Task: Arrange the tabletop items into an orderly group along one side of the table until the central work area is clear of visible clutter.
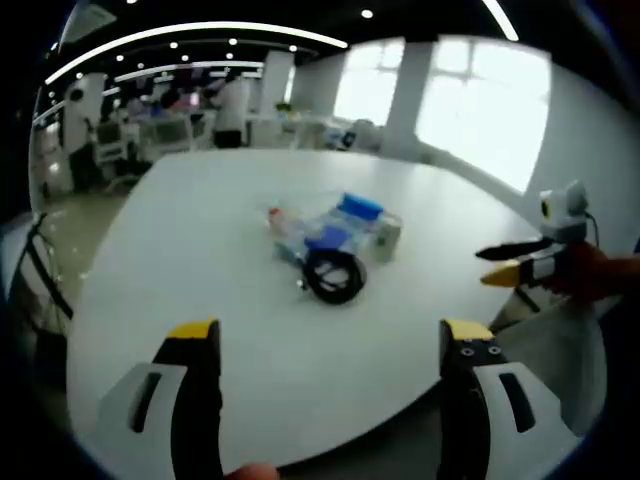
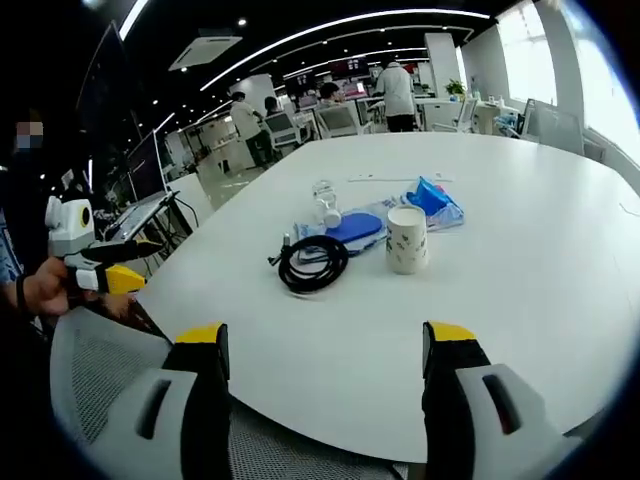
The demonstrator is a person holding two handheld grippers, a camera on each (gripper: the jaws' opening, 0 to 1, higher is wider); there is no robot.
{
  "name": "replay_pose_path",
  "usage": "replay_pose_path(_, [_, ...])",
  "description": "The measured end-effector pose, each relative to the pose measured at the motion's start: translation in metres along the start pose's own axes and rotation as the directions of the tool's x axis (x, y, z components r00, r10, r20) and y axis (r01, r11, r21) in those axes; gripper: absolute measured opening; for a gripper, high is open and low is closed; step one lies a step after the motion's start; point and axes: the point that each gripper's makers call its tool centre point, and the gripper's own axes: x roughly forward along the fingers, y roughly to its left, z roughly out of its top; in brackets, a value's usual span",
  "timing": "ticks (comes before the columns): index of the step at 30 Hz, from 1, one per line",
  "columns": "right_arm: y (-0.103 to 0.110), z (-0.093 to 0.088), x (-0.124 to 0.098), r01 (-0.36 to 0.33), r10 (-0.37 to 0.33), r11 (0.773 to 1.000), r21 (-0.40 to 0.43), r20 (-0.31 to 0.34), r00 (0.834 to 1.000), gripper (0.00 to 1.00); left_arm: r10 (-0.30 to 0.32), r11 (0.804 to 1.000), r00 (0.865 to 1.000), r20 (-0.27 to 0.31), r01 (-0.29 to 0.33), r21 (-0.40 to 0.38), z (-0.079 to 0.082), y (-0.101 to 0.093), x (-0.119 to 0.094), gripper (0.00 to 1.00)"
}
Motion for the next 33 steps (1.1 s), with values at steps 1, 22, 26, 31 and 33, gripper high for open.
replay_pose_path(1, [0.0001, 0.0001, 0.0000, -0.001, 0.001, 1.000, 0.002, 0.000, 1.000, 0.79, 0.001, 1.000, 1.000, 0.000, -0.001, 0.000, 0.0004, -0.0004, -0.0005, 0.87])
replay_pose_path(22, [0.0004, 0.0010, -0.0009, 0.002, -0.002, 1.000, 0.002, 0.006, 1.000, 0.79, 0.001, 1.000, 1.000, 0.003, -0.001, 0.002, 0.0006, -0.0008, -0.0029, 0.87])
replay_pose_path(26, [0.0003, 0.0011, -0.0010, 0.002, -0.002, 1.000, 0.003, 0.006, 1.000, 0.79, 0.001, 1.000, 1.000, 0.003, -0.001, 0.002, 0.0002, -0.0006, -0.0027, 0.87])
replay_pose_path(31, [0.0002, 0.0008, -0.0011, 0.003, -0.003, 1.000, 0.006, 0.006, 1.000, 0.79, -0.001, 1.000, 1.000, 0.002, 0.001, 0.003, -0.0001, -0.0009, -0.0026, 0.87])
replay_pose_path(33, [0.0004, 0.0005, -0.0011, 0.003, -0.003, 1.000, 0.005, 0.005, 1.000, 0.79, -0.001, 1.000, 1.000, 0.002, 0.001, 0.004, -0.0001, -0.0010, -0.0026, 0.87])
